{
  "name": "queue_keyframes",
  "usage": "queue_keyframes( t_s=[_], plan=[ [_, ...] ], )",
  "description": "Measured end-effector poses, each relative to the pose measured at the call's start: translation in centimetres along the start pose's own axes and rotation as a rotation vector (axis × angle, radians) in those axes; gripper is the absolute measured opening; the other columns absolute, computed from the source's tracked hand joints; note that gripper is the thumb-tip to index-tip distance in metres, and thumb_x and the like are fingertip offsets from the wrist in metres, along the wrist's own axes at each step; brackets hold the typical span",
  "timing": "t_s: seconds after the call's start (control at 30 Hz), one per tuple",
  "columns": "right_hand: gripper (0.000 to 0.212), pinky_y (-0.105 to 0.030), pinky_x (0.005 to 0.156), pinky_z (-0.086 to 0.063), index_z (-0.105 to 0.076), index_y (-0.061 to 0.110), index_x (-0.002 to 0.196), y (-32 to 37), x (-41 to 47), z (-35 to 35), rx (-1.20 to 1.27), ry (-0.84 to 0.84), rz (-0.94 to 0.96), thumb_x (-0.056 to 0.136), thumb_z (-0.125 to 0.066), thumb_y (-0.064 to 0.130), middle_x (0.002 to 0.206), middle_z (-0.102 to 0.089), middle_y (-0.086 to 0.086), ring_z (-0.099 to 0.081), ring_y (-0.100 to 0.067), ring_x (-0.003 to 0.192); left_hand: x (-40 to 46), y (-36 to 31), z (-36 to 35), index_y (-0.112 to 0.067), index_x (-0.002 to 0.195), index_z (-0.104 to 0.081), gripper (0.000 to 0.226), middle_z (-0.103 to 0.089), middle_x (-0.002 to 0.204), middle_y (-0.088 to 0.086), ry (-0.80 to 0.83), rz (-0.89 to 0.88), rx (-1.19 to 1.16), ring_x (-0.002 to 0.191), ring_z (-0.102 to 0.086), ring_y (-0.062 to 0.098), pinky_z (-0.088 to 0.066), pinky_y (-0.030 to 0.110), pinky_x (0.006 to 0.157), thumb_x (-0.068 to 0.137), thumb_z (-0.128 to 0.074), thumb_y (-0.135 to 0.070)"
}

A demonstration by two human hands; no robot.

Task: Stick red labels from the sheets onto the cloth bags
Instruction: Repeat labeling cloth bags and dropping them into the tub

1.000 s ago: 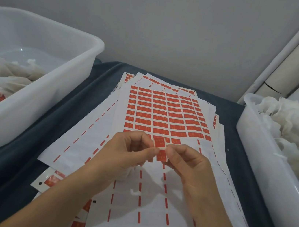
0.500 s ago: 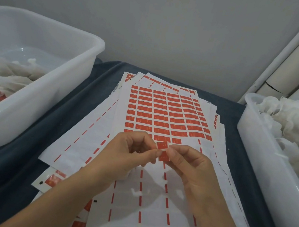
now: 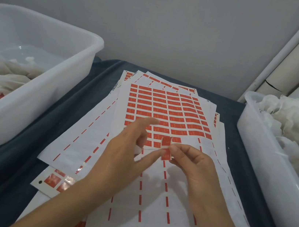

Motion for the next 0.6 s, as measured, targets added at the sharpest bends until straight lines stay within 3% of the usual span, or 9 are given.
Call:
queue_keyframes(
  t_s=[0.07, 0.1, 0.17, 0.23, 0.37, 0.47, 0.53, 0.6],
  plan=[
    [0.032, -0.011, 0.069, -0.043, -0.071, 0.026, 0.084, 0.0, 0.0, -0.1, 0.032, 0.031, -0.001, 0.063, -0.059, 0.048, 0.081, -0.070, 0.023, -0.062, 0.006, 0.085, -0.4, -1.3, 0.1, -0.040, 0.099, -0.052, 0.022, -0.059, 0.085, -0.020, -0.037, -0.205, 0.154, 0.059, -0.056, -0.002, -0.031, -0.008, 0.051, 0.078, -0.057, -0.039],
    [0.032, -0.011, 0.070, -0.043, -0.071, 0.026, 0.083, 0.1, 0.0, -0.1, 0.025, 0.036, 0.008, 0.063, -0.059, 0.048, 0.081, -0.070, 0.022, -0.062, 0.007, 0.086, -0.7, -1.5, -0.1, -0.029, 0.099, -0.061, 0.023, -0.065, 0.084, -0.009, -0.049, -0.289, 0.213, 0.061, -0.060, 0.003, -0.035, -0.003, 0.059, 0.075, -0.061, -0.033],
    [0.028, -0.006, 0.062, -0.042, -0.069, 0.029, 0.079, 0.4, -0.3, -0.1, -0.024, 0.039, 0.045, 0.063, -0.059, 0.049, 0.080, -0.069, 0.025, -0.060, 0.010, 0.086, -1.1, -1.4, -0.4, -0.014, 0.095, -0.071, 0.027, -0.067, 0.079, 0.002, -0.060, -0.343, 0.260, 0.063, -0.063, 0.012, -0.042, 0.007, 0.059, 0.071, -0.064, -0.025],
    [0.023, 0.001, 0.055, -0.042, -0.069, 0.030, 0.075, 0.8, -0.4, -0.1, -0.048, 0.037, 0.084, 0.063, -0.059, 0.048, 0.077, -0.068, 0.027, -0.059, 0.013, 0.085, -1.1, -1.2, -0.1, -0.012, 0.096, -0.073, 0.028, -0.065, 0.073, 0.002, -0.070, -0.308, 0.245, 0.060, -0.059, 0.010, -0.045, 0.010, 0.057, 0.075, -0.060, -0.025],
    [0.012, 0.005, 0.063, -0.038, -0.064, 0.036, 0.070, 1.5, -0.4, 0.4, -0.138, -0.001, 0.191, 0.061, -0.062, 0.043, 0.072, -0.064, 0.035, -0.057, 0.015, 0.086, -0.9, -0.9, 0.0, -0.011, 0.096, -0.073, 0.037, -0.061, 0.068, 0.000, -0.066, -0.252, 0.173, 0.063, -0.048, 0.003, -0.045, 0.011, 0.053, 0.079, -0.049, -0.033],
    [0.006, 0.005, 0.069, -0.038, -0.060, 0.041, 0.067, 2.0, -0.6, 0.7, -0.244, -0.064, 0.286, 0.063, -0.062, 0.045, 0.072, -0.062, 0.035, -0.056, 0.011, 0.090, -0.8, -0.7, -0.1, -0.011, 0.096, -0.074, 0.034, -0.062, 0.067, -0.003, -0.030, -0.224, 0.121, 0.063, -0.048, 0.001, -0.043, 0.009, 0.053, 0.078, -0.053, -0.032],
    [0.005, 0.005, 0.069, -0.037, -0.059, 0.042, 0.068, 2.3, -0.8, 0.9, -0.249, -0.098, 0.323, 0.064, -0.062, 0.044, 0.073, -0.060, 0.040, -0.055, 0.013, 0.091, -0.6, -0.4, -0.2, -0.020, 0.095, -0.073, 0.030, -0.061, 0.067, -0.016, 0.012, -0.098, 0.017, 0.057, -0.050, 0.002, -0.041, 0.004, 0.052, 0.073, -0.058, -0.033],
    [0.009, 0.005, 0.068, -0.039, -0.061, 0.039, 0.072, 2.5, -0.9, 1.3, -0.146, -0.128, 0.315, 0.065, -0.062, 0.044, 0.079, -0.061, 0.041, -0.056, 0.014, 0.091, -0.5, 0.4, -0.4, -0.037, 0.086, -0.072, 0.024, -0.061, 0.063, -0.023, 0.052, 0.152, -0.229, 0.063, -0.056, 0.002, -0.044, 0.006, 0.053, 0.065, -0.061, -0.041]
  ],
)
Point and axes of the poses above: each hand's wrist, its own x-axis towards the middle knuckle, its own z-axis out of the back of the hand, y = z × x, the point moved 6 cm from there along x, towards the middle knuckle
